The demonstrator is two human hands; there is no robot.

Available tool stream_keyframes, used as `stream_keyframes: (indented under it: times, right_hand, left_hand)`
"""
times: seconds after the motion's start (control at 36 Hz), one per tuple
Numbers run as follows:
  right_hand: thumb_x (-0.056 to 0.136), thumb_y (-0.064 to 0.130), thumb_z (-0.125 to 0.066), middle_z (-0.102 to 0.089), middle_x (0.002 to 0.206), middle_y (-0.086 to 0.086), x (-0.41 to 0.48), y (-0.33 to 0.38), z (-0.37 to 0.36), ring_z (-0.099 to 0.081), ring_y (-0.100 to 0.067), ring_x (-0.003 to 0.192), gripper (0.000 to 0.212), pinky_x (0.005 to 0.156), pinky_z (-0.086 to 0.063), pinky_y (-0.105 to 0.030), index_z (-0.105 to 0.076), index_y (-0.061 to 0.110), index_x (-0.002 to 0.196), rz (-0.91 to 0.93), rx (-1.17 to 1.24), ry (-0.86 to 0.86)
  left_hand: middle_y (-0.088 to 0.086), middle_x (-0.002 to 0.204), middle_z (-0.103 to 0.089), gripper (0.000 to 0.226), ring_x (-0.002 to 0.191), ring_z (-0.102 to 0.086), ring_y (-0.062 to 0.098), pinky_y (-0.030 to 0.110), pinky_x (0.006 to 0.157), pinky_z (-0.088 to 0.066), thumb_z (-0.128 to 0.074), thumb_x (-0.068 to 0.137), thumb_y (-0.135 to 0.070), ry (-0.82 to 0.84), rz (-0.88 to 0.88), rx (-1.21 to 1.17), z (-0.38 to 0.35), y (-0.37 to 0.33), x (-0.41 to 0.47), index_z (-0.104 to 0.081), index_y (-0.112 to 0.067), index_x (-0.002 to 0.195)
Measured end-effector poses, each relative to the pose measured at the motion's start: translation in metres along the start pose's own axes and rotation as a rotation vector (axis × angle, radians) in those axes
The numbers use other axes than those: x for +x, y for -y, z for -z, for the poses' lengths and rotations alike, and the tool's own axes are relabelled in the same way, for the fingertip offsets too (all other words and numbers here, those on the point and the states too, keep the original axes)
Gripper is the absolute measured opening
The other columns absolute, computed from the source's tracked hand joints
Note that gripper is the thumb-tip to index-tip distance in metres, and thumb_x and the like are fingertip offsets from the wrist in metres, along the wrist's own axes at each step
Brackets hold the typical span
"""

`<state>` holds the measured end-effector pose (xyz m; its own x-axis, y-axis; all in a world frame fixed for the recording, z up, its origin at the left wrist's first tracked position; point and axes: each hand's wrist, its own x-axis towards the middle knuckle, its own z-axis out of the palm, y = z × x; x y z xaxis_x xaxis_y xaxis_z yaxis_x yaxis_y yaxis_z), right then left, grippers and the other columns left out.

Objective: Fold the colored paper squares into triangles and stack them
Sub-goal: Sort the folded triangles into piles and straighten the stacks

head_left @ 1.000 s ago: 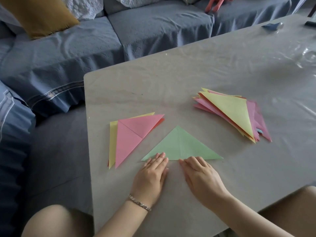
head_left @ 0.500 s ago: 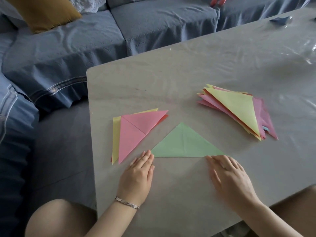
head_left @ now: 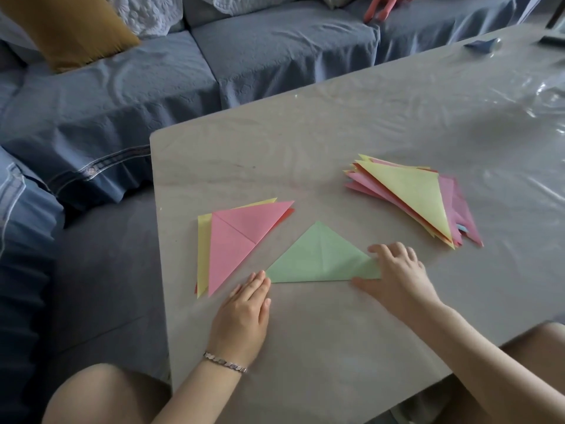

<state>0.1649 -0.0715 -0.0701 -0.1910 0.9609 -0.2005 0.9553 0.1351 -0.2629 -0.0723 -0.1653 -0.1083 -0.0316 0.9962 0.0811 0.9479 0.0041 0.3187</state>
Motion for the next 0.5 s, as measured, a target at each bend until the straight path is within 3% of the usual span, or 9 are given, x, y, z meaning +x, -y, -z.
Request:
stream_keyframes:
  times: [0.08, 0.14, 0.19, 0.28, 0.33, 0.39, 0.5]
  right_hand:
    - [0.074, 0.053, -0.068, -0.044, 0.127, -0.007, 0.015, 0.014, 0.005, -0.035, -0.026, 0.122, 0.076, 0.096, -0.032, -0.032, -0.035, 0.017, 0.133, -0.059, -0.034, 0.11]
    - [0.072, 0.052, -0.071, -0.048, 0.125, -0.008, 0.023, 0.018, 0.007, -0.039, -0.027, 0.12, 0.076, 0.094, -0.034, -0.033, -0.038, 0.013, 0.128, -0.106, -0.044, 0.192]
    - [0.071, 0.052, -0.072, -0.051, 0.123, -0.008, 0.029, 0.02, 0.008, -0.044, -0.028, 0.117, 0.075, 0.09, -0.035, -0.033, -0.04, 0.012, 0.124, -0.128, -0.041, 0.258]
    - [0.073, 0.048, -0.071, -0.051, 0.114, -0.007, 0.029, 0.02, 0.006, -0.048, -0.027, 0.111, 0.062, 0.08, -0.037, -0.029, -0.048, 0.012, 0.117, -0.105, -0.011, 0.26]
    - [0.077, 0.043, -0.069, -0.044, 0.103, -0.005, 0.023, 0.016, 0.003, -0.047, -0.027, 0.108, 0.047, 0.079, -0.039, -0.029, -0.055, 0.012, 0.11, -0.068, 0.06, 0.233]
    - [0.081, 0.037, -0.066, -0.039, 0.097, -0.002, 0.016, 0.009, -0.001, -0.047, -0.025, 0.101, 0.03, 0.079, -0.041, -0.029, -0.056, 0.014, 0.097, -0.016, 0.159, 0.202]
    - [0.085, 0.027, -0.062, -0.048, 0.079, 0.002, 0.002, -0.004, 0.002, -0.048, -0.018, 0.072, 0.021, 0.058, -0.037, -0.027, -0.05, 0.011, 0.081, 0.038, 0.351, 0.151]
  left_hand:
    - [0.003, 0.109, -0.068, 0.034, 0.101, -0.065, 0.015, 0.023, 0.084, -0.048, -0.045, 0.082, -0.022, -0.041, -0.011, -0.006, 0.004, 0.0, 0.002, -0.07, -0.008, 0.101]
    - [0.005, 0.097, -0.071, 0.022, 0.088, -0.069, 0.017, 0.024, 0.079, -0.049, -0.061, 0.074, -0.012, -0.15, -0.007, -0.032, 0.008, 0.002, 0.008, -0.072, -0.006, 0.092]
    - [0.008, 0.095, -0.071, 0.024, 0.083, -0.069, 0.021, 0.026, 0.075, -0.051, -0.071, 0.068, -0.001, -0.23, 0.022, -0.026, 0.014, 0.008, 0.018, -0.071, -0.003, 0.092]
    - [0.013, 0.114, -0.064, 0.039, 0.101, -0.064, 0.027, 0.035, 0.082, -0.05, -0.075, 0.069, -0.003, -0.245, 0.139, 0.029, 0.021, 0.024, 0.036, -0.065, -0.002, 0.106]
    - [0.015, 0.134, -0.049, 0.052, 0.123, -0.049, 0.028, 0.04, 0.093, -0.043, -0.072, 0.075, -0.014, -0.155, 0.243, 0.051, 0.023, 0.029, 0.047, -0.055, -0.002, 0.122]
    - [0.01, 0.147, -0.033, 0.055, 0.136, -0.03, 0.021, 0.036, 0.103, -0.031, -0.058, 0.087, -0.029, -0.041, 0.308, 0.07, 0.024, 0.03, 0.055, -0.041, -0.006, 0.135]
    - [0.011, 0.141, -0.042, 0.042, 0.131, -0.038, 0.021, 0.034, 0.101, -0.033, -0.052, 0.091, -0.025, 0.008, 0.304, 0.069, 0.022, 0.029, 0.066, -0.049, -0.005, 0.129]
